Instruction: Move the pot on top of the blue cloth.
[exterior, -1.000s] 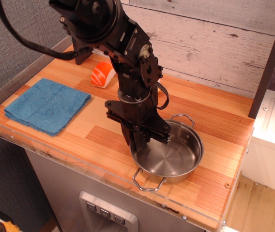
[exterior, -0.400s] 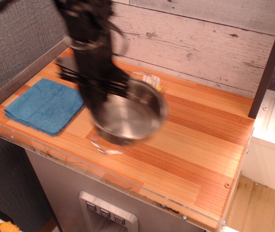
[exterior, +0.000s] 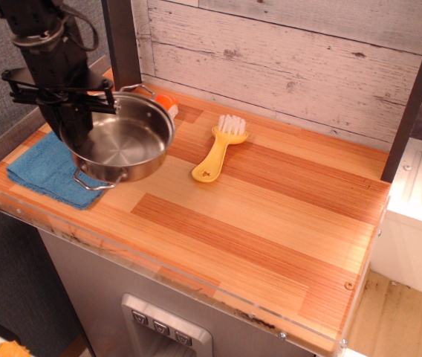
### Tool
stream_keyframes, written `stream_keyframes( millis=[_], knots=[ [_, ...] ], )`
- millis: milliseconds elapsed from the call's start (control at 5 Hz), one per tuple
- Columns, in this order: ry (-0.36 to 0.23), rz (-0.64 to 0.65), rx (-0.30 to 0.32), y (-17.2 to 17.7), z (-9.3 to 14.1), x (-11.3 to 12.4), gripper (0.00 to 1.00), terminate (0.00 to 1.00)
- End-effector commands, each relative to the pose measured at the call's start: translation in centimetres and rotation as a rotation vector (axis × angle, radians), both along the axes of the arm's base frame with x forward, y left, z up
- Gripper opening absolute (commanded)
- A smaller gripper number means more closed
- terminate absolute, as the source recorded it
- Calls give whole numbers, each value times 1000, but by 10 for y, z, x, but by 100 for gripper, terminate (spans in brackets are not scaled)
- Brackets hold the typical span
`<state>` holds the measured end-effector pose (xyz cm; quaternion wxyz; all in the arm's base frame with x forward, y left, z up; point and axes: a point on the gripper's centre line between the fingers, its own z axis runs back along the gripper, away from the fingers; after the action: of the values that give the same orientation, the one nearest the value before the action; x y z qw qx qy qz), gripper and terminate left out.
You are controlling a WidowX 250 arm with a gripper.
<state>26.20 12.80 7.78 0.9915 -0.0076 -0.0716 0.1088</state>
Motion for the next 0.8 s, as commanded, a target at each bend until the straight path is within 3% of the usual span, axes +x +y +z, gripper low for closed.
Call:
stream_keyframes(
  millis=[0,600],
  knots=[
    [13,41,13,38,-6,6,0,0],
    [14,-20,74,62,-9,-8,0,0]
  ],
)
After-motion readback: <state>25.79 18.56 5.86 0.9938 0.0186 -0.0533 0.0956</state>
